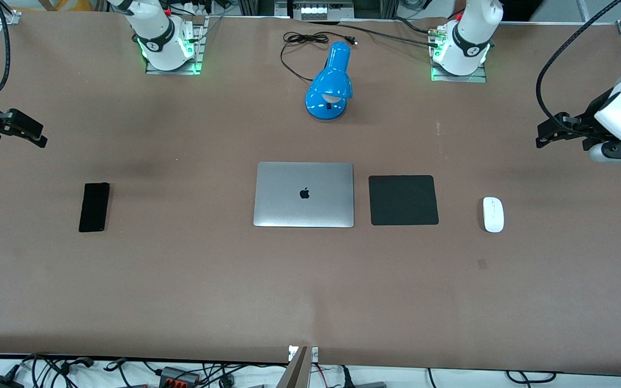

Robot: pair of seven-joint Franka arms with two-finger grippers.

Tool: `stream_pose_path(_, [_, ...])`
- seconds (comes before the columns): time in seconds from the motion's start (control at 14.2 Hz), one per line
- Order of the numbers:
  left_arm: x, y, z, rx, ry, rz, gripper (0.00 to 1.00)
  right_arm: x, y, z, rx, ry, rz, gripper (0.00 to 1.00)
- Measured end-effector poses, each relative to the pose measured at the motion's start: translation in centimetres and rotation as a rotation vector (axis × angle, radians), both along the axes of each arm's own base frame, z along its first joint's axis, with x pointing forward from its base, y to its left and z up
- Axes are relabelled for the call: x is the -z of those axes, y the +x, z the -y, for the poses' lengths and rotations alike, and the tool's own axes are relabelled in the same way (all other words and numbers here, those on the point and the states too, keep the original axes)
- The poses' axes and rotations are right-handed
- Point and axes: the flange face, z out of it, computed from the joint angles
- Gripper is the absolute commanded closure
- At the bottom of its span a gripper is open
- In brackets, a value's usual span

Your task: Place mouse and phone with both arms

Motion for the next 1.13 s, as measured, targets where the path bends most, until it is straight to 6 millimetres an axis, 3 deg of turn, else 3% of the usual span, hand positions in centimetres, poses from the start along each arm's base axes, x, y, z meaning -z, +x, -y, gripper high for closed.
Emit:
stream_pose_path(0.49, [-0.1, 0.0, -0.1, -0.003, 0.0, -0.004, 0.0, 0.0, 0.0, 0.0, 0.0, 0.0, 0.0, 0.0])
stream_pose_path(0.78, [0.3, -0.7, -1.0, -0.017, 0.004, -0.12, 0.0, 0.3, 0.1, 0.0, 0.0, 0.0, -0.006, 0.0])
stream_pose_path(0.92, [1.8, -0.2, -1.3, -0.023, 0.007, -0.158, 0.0, 1.2, 0.4, 0.0, 0.0, 0.001, -0.022, 0.0])
stream_pose_path(1.13, [7.8, 2.0, -1.8, -0.031, 0.015, -0.263, 0.0, 5.2, 1.8, 0.1, 0.001, 0.002, -0.087, 0.0])
